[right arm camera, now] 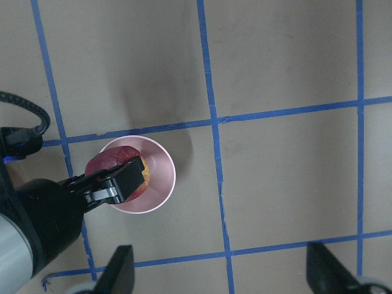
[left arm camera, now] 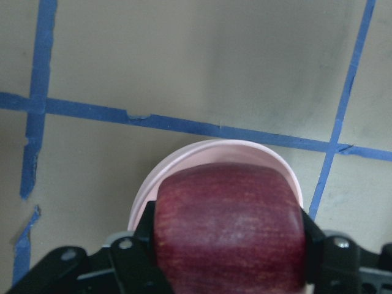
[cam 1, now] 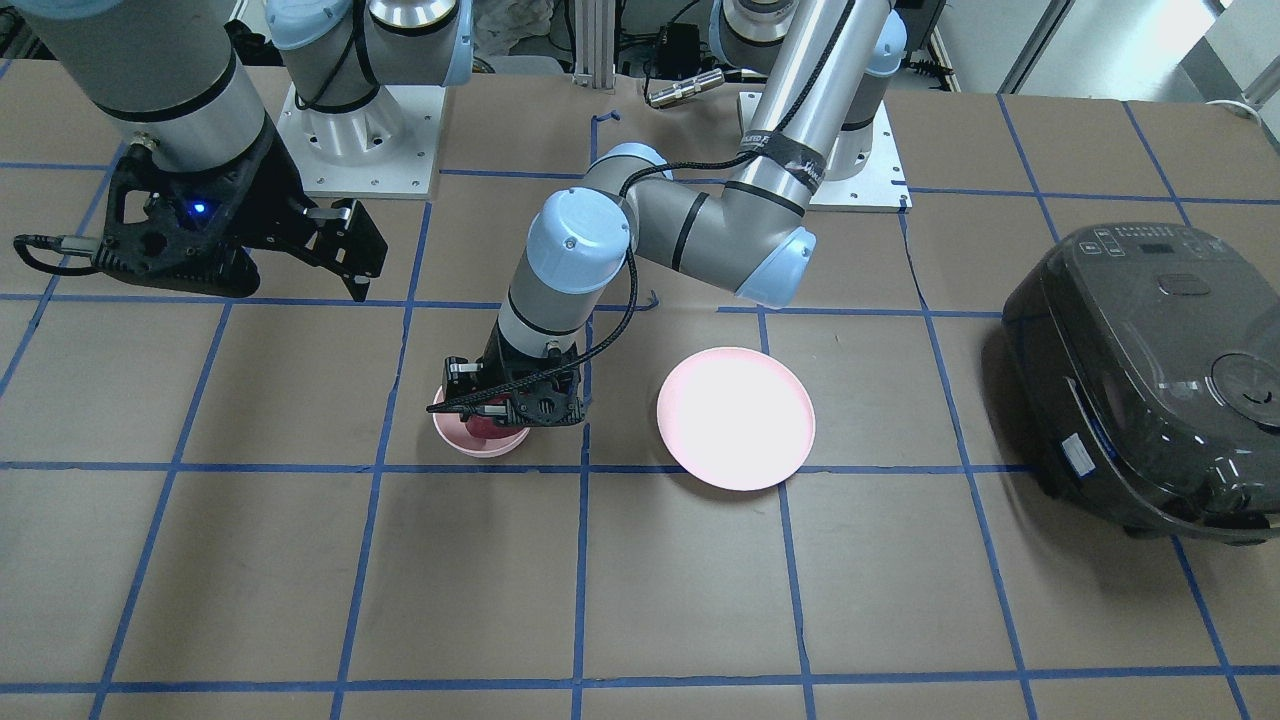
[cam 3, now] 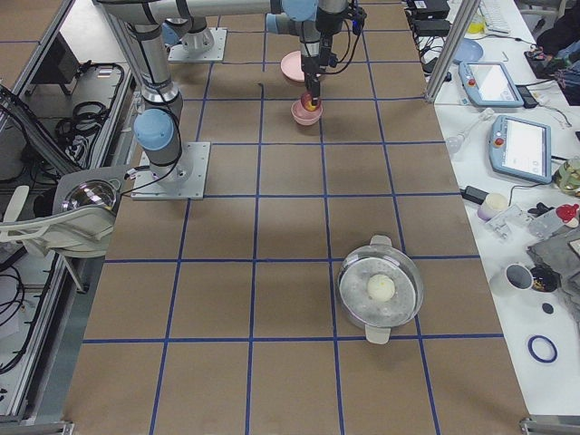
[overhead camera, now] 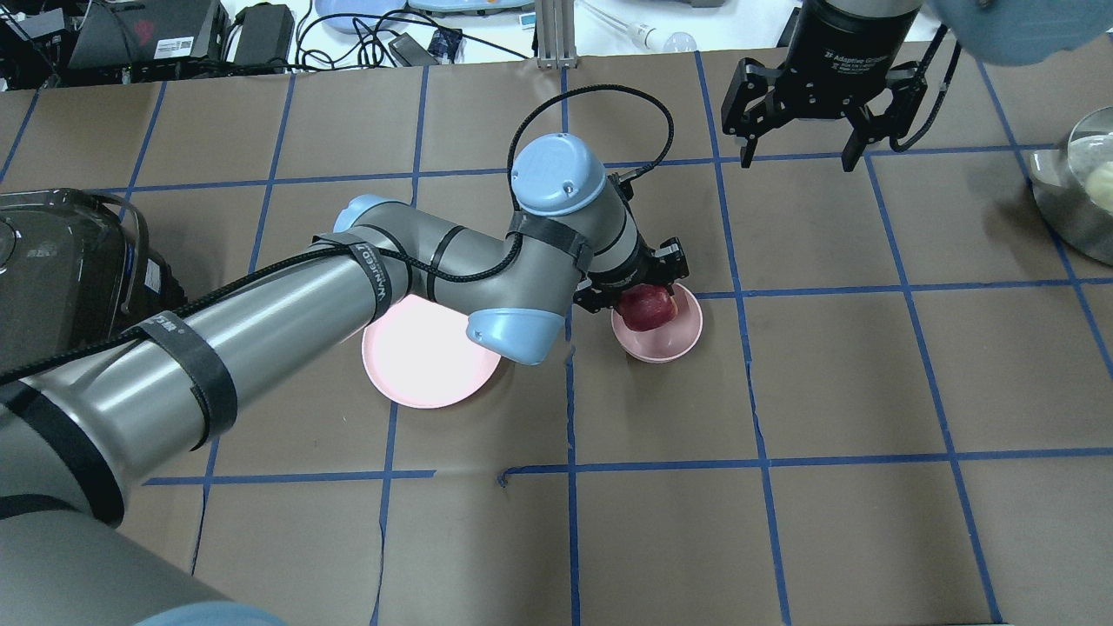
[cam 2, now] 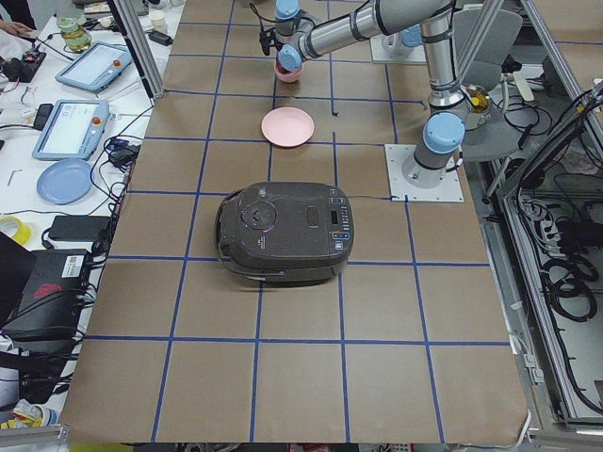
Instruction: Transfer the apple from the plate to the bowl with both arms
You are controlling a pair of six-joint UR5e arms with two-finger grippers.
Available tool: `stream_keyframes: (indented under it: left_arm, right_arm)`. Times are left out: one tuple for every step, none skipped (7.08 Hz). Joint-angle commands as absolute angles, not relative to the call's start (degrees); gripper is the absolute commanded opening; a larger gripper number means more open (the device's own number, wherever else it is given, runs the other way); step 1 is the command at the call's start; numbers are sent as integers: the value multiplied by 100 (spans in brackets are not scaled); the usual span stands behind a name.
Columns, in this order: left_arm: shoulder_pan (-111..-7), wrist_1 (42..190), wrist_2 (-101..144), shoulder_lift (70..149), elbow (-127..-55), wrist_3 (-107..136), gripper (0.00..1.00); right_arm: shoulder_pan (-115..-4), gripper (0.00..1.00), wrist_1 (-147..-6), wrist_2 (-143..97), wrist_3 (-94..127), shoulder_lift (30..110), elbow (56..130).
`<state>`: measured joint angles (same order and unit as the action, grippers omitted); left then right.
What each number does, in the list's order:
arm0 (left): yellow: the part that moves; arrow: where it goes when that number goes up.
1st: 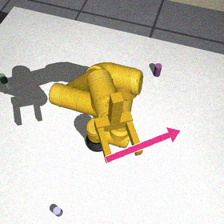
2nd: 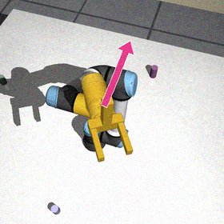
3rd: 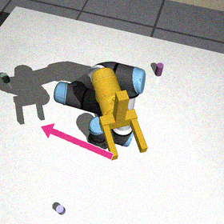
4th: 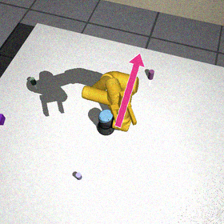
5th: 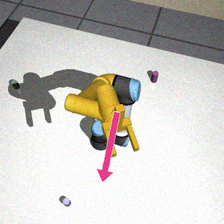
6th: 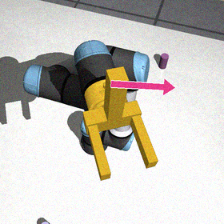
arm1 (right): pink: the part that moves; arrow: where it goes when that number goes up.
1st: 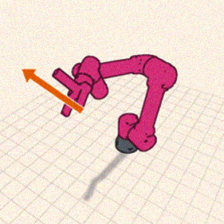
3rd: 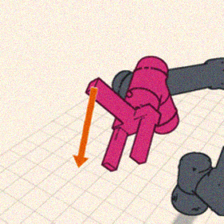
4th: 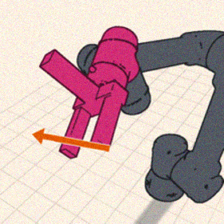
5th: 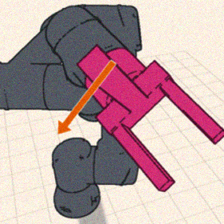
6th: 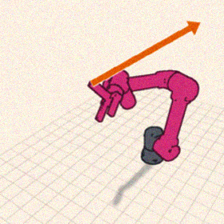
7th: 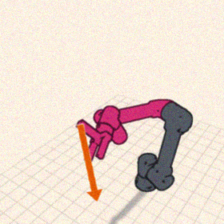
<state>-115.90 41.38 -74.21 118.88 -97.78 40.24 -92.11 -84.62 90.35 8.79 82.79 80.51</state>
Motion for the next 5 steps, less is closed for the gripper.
stream_keyframes:
  left_arm:
    - [-11601, 4122, -7418, 11935, -9782, 4026, 100]
    - [-11602, 4096, -7453, 11883, -9765, 3964, 100]
    - [-11575, 4131, -7479, 11683, -9773, 3685, 100]
    - [-11506, 4218, -7627, 11481, -9843, 3152, 100]
    - [-11253, 4671, -7864, 11191, -9844, 2459, 100]
  right_arm:
    - [-9211, 100, -8455, 9035, 879, 8279, 8051]
    - [-9211, 100, -8455, 9035, 879, 8279, 8059]
    - [-9211, 100, -8464, 9035, 879, 8279, 8060]
    - [-9211, 100, -8464, 9035, 879, 8279, 8060]
    - [-9211, 100, -8464, 9035, 879, 8279, 8060]
